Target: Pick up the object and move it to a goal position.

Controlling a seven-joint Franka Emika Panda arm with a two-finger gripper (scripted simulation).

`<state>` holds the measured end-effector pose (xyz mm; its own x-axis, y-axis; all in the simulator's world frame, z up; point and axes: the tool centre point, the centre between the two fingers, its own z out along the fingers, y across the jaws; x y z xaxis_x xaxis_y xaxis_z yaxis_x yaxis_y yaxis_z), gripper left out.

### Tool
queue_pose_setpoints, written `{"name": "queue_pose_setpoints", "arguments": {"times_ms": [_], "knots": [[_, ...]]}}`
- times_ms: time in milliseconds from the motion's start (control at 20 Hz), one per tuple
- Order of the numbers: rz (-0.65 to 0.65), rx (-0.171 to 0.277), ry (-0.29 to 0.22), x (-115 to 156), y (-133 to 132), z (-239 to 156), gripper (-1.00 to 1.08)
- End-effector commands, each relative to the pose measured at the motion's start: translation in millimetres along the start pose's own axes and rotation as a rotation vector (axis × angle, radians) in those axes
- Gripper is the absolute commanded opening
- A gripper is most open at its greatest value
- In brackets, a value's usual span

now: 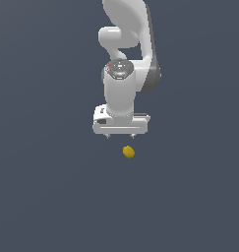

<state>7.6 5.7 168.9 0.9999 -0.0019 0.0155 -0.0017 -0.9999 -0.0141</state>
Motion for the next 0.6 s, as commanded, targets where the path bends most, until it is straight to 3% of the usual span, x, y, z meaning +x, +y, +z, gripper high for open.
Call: {"name": "queue_pose_setpoints", "arguments": {"times_ms": [0,550], "knots": [[0.0,0.0,0.0,0.0,0.0,0.0,1.0],[-0.024,0.036,0.028,9.6,-25.9,-7.6,1.0]]}}
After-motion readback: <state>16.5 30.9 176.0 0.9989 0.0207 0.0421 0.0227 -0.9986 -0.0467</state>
